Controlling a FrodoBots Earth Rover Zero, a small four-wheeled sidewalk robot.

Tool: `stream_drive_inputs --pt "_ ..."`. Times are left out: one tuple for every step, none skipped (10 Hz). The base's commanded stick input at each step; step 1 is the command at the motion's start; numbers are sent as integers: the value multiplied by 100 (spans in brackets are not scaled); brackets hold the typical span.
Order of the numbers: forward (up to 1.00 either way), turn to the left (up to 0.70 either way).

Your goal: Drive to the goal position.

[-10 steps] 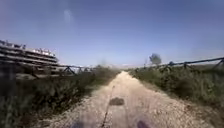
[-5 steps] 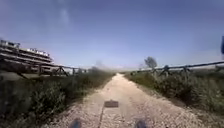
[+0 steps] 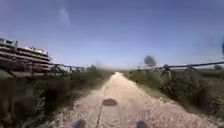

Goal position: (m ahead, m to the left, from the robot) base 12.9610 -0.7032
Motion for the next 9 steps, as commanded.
stream_drive_inputs --pt "70 0" --pt "70 0" --pt "70 0" --pt "70 0" --pt "70 0" --pt "70 0" --pt "70 0" --pt "70 0" --pt "70 0"
